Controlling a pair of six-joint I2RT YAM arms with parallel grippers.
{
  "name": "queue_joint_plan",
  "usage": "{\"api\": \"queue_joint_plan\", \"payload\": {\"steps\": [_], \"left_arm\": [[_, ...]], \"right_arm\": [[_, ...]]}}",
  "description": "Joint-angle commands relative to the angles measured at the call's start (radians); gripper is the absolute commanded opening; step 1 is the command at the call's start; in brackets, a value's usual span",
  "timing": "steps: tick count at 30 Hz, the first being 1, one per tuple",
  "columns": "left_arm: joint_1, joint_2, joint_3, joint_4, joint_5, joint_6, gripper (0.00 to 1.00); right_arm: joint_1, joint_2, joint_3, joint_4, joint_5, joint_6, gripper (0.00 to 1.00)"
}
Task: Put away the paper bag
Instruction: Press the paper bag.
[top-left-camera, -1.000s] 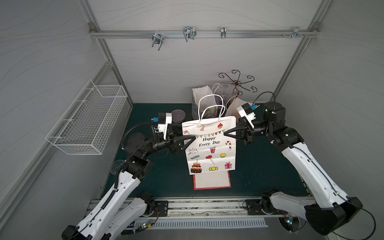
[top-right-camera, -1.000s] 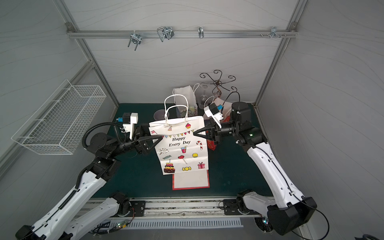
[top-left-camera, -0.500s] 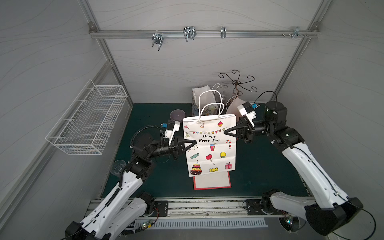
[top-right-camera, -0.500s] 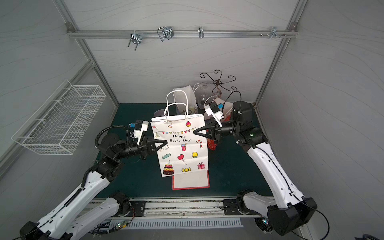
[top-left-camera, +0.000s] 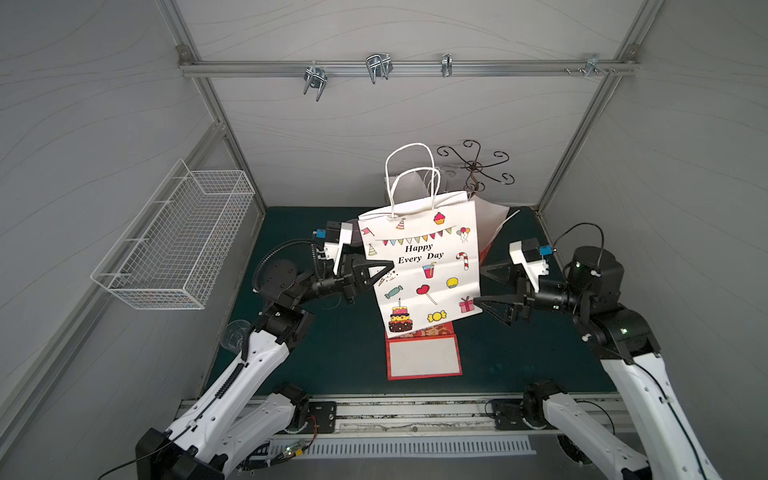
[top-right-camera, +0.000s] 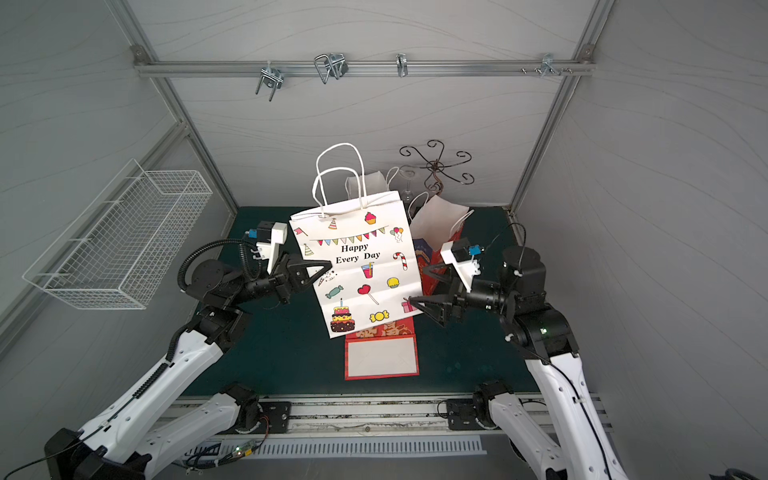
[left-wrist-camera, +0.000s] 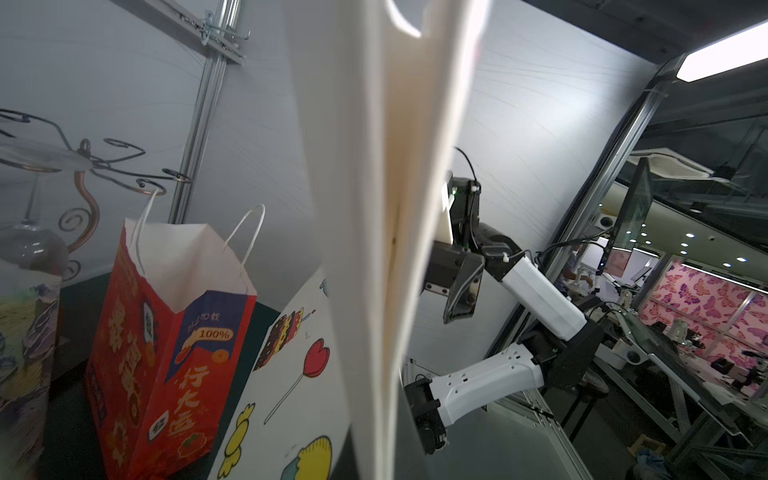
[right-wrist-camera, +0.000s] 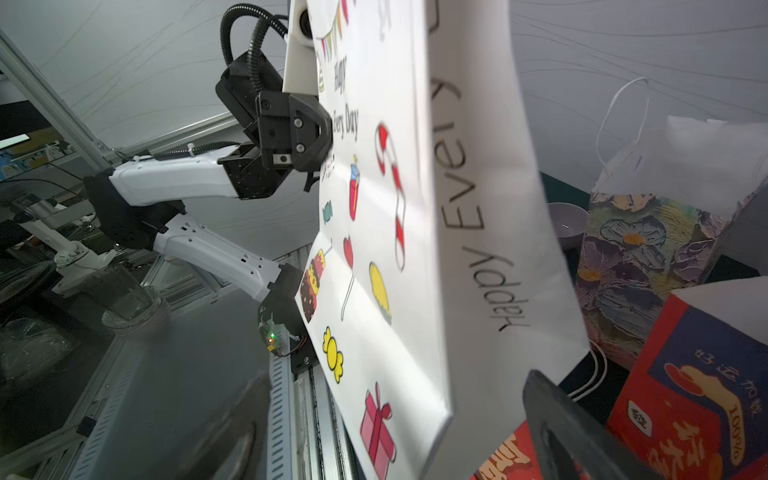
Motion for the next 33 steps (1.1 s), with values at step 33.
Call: {"api": "queue_joint_plan", "payload": {"steps": [33], "left_arm": [[-0.17,0.082,0.017,-0.156,0.101,0.238,0.0]], "right_arm": [[0.103,0.065,0.249,0.28,-0.133,0.057,0.92]]}}
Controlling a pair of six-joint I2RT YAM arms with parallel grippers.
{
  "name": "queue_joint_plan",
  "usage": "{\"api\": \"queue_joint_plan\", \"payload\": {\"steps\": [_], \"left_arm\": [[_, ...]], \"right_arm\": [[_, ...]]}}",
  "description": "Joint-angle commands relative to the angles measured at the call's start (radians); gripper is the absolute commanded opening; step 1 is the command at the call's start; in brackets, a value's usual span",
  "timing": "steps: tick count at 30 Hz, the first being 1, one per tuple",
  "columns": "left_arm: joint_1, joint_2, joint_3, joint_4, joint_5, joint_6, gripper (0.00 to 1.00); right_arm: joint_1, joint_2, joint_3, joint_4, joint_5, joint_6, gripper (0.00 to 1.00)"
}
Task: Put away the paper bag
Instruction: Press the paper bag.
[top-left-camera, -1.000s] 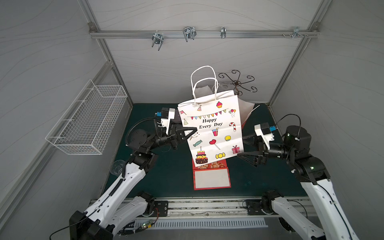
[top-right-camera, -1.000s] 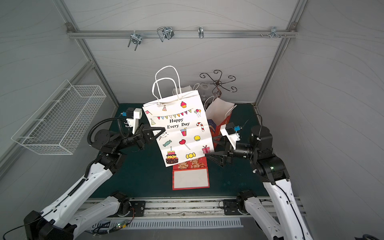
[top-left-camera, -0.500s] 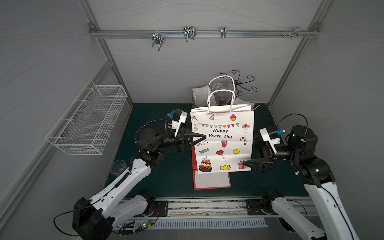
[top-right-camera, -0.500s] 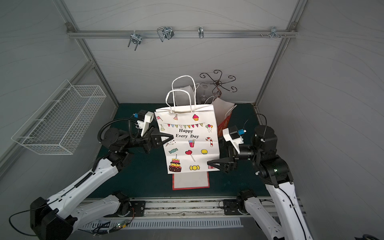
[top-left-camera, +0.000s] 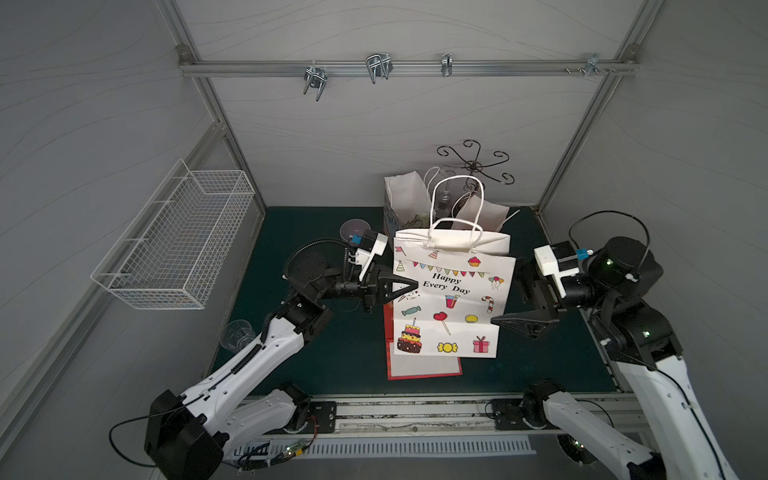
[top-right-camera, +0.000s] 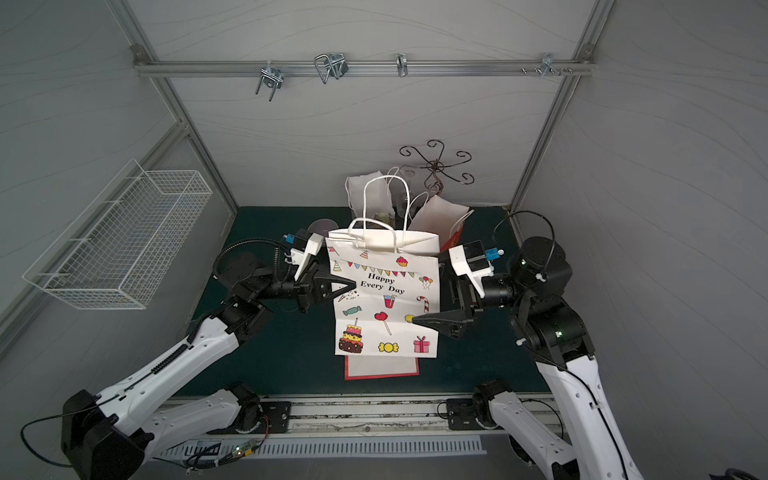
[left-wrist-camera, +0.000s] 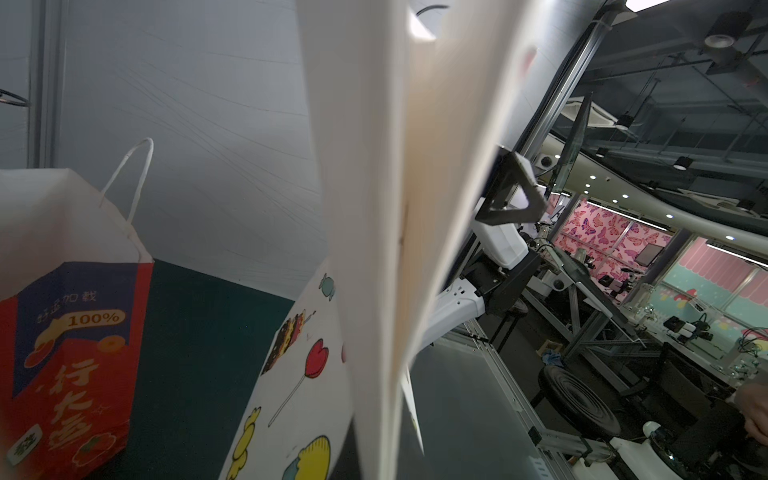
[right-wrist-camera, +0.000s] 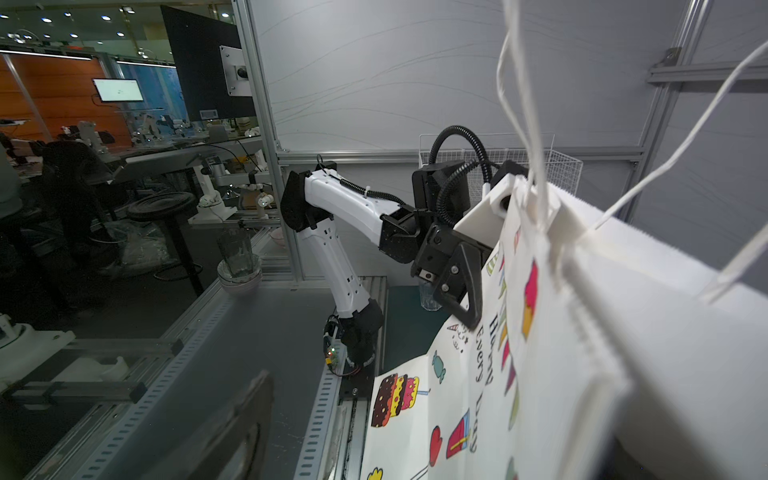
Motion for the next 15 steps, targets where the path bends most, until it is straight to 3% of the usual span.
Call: {"api": "queue_joint_plan", "payload": {"steps": [1,4,6,8,11,15], "left_arm": [[-0.005,-0.036,-0.004,-0.072,-0.018,0.116,0.0],[-0.005,-0.071,0.007,-0.077,-0.052,0.136,0.0],[-0.006,-0.094,0.017,-0.077,-0.071,0.136,0.0],[-0.005,-0.106,0.031,-0.121,-0.072,0.135,0.0],[-0.005,-0.113,0.043,-0.12,-0.059,0.114,0.0],[-0.007,-0.096,0.05,-0.048,-0.025,0.04,0.0]], "right_arm": [[0.007,0.001,0.058,0.03,0.155,-0.002,0.93],[0.005,-0.035,0.087,-0.129,0.434,-0.113,0.95],[0.003,-0.075,0.042,-0.196,0.556,-0.198,0.99],[-0.002,-0.097,0.006,-0.252,0.555,-0.233,0.99],[-0.003,-0.102,-0.025,-0.281,0.436,-0.219,0.99],[-0.003,-0.034,-0.009,-0.245,0.331,-0.139,0.98]]}}
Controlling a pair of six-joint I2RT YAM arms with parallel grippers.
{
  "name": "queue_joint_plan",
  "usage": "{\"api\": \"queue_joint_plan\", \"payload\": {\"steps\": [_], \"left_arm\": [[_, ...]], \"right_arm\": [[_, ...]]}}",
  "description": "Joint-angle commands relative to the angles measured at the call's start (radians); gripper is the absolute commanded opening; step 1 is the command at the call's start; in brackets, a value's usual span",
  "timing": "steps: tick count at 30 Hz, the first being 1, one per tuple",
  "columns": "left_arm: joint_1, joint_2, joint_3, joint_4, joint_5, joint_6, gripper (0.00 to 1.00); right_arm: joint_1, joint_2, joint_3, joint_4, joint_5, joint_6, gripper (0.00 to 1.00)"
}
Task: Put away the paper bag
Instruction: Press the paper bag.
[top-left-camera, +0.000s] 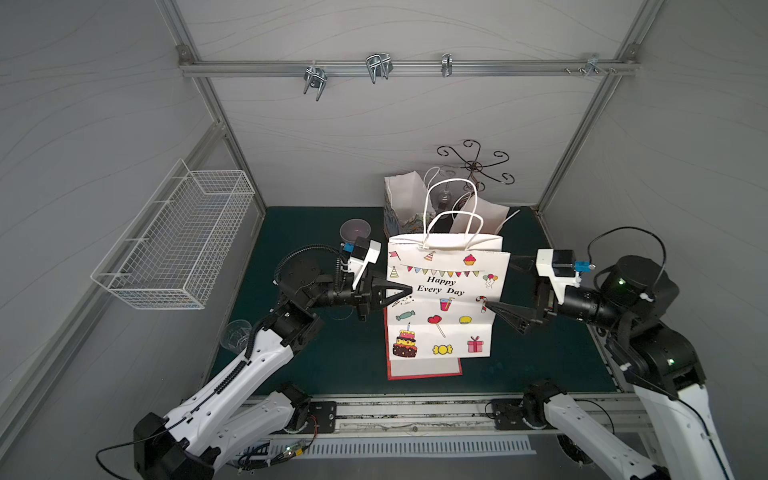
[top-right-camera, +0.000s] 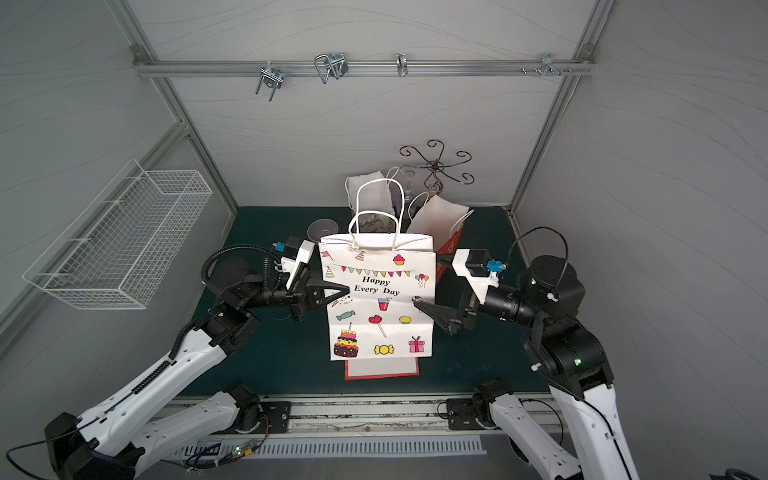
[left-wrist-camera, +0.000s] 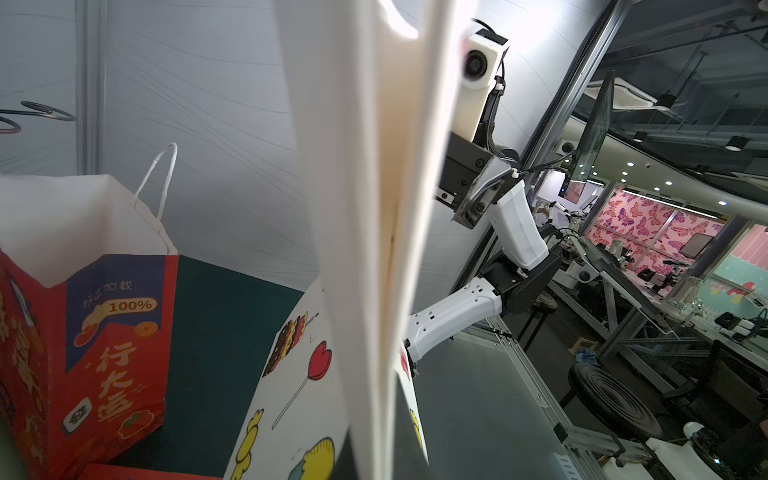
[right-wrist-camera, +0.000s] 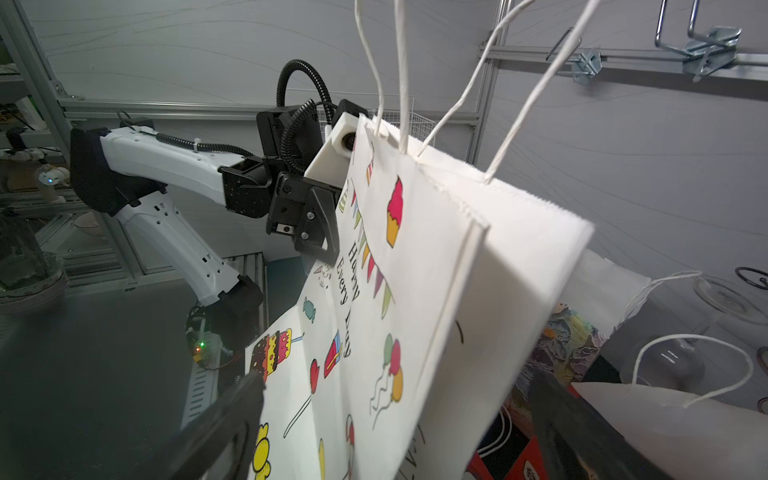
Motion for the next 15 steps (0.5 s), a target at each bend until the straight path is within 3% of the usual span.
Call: {"api": "queue_joint_plan", "payload": {"steps": [1,5,8,10,13,15], "left_arm": [[-0.006,0.007,0.053,0.104,0.029,-0.055,0.0],[-0.007,0.019,0.055,0.098,0.029,-0.056,0.0],[-0.007,0.02,0.042,0.098,0.022,-0.055,0.0],[-0.006,0.019,0.035,0.098,0.022,-0.056,0.0],[-0.007,0.017,0.027,0.097,0.017,-0.056,0.0],[-0.007,0.016,0.025,0.094,0.013,-0.051,0.0]], "right_arm": [[-0.001,0.068,0.018,-0.002,-0.109,0.042,0.96],[-0.001,0.113,0.033,0.202,-0.281,0.197,0.79],[-0.001,0.125,0.017,0.343,-0.278,0.289,0.54],[-0.001,0.138,0.022,0.368,-0.263,0.312,0.47],[0.0,0.161,0.035,0.374,-0.244,0.326,0.24],[0.0,0.168,0.04,0.379,-0.239,0.336,0.0]]}}
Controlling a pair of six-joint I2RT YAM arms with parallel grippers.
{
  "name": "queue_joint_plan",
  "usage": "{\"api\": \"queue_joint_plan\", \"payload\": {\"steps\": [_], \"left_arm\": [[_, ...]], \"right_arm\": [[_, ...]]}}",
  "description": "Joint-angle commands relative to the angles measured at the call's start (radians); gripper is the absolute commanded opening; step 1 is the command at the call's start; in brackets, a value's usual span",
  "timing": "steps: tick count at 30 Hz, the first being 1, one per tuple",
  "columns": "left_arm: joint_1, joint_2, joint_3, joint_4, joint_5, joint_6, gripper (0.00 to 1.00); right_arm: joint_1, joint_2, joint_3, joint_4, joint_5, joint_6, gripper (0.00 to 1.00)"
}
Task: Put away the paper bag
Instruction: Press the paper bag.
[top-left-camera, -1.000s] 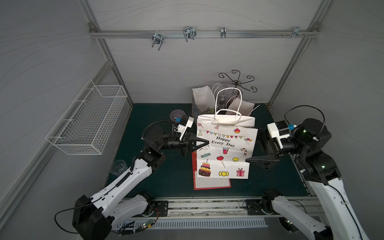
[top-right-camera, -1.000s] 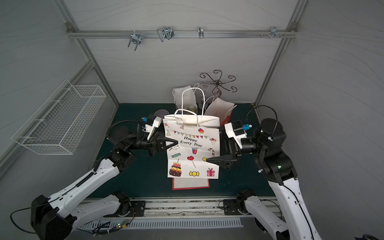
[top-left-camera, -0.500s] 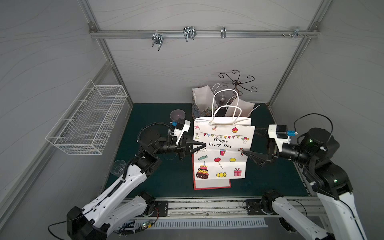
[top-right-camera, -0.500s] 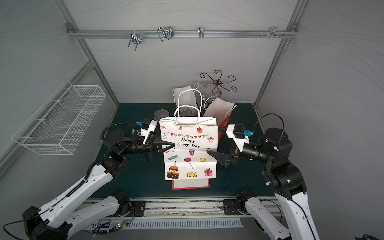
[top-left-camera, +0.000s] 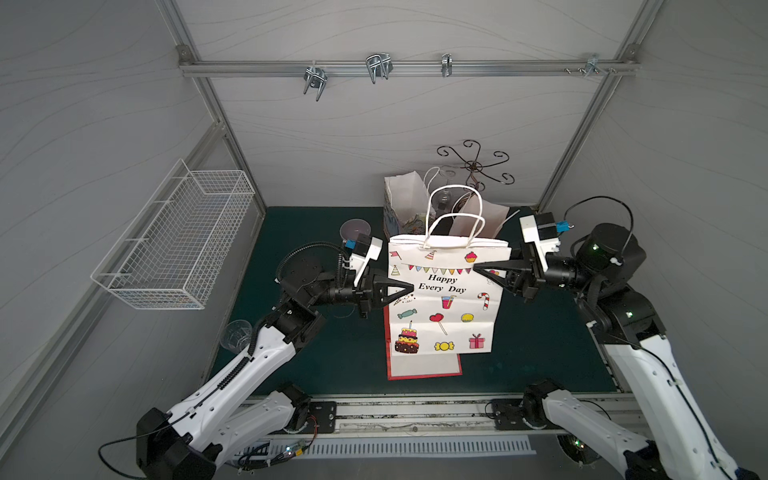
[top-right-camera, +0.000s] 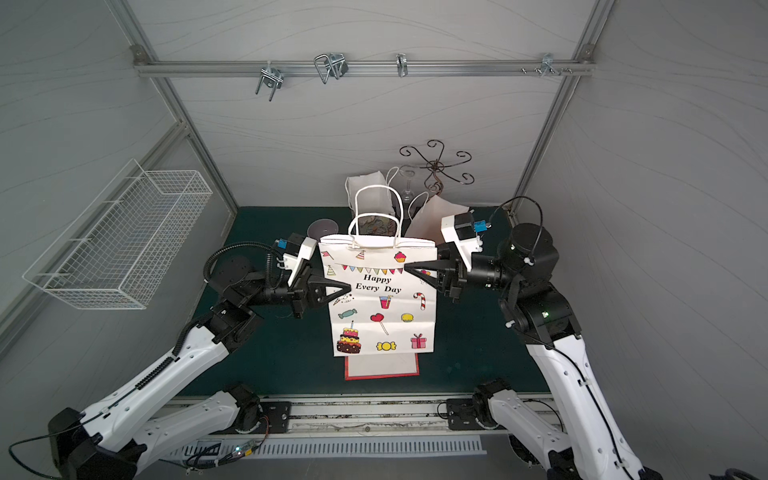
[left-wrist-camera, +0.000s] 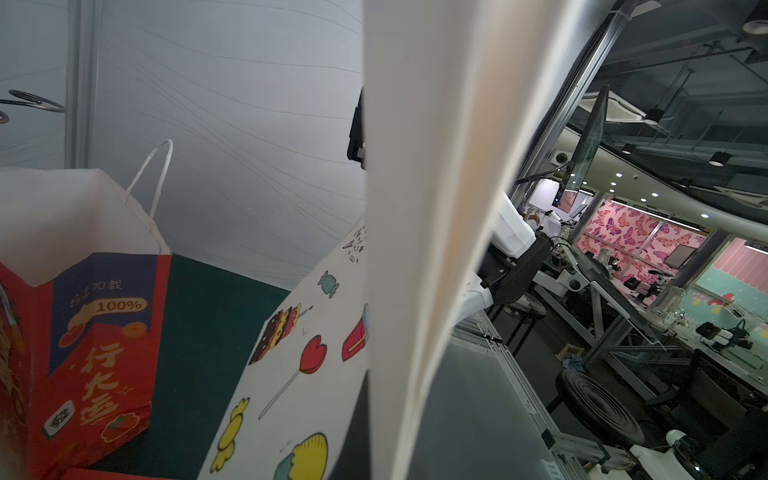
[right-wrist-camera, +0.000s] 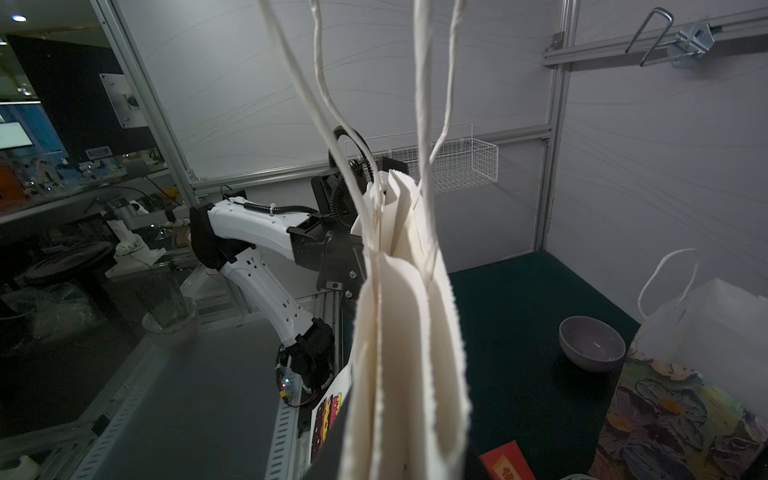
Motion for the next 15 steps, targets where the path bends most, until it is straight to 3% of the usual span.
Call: {"api": "queue_joint_plan", "payload": {"steps": [1,2,6,11,15], "left_arm": [[-0.005,-0.006,0.017,0.057,0.0,0.004,0.0],[-0.006,-0.01,0.017,0.049,-0.019,0.014,0.0],[-0.004,-0.046,0.018,0.039,-0.109,0.046,0.47],[-0.004,-0.065,0.053,0.077,-0.196,0.05,0.53],[-0.004,-0.017,0.115,0.08,-0.181,0.05,0.52]], "right_arm": [[0.0,0.011,0.025,0.07,-0.016,0.055,0.0],[-0.001,0.008,0.022,0.066,-0.012,0.051,0.0],[0.0,-0.007,0.006,0.017,0.005,0.006,0.0],[-0.001,-0.008,0.006,-0.092,-0.009,-0.059,0.0],[-0.001,-0.012,-0.018,-0.131,-0.059,-0.087,0.0]]}}
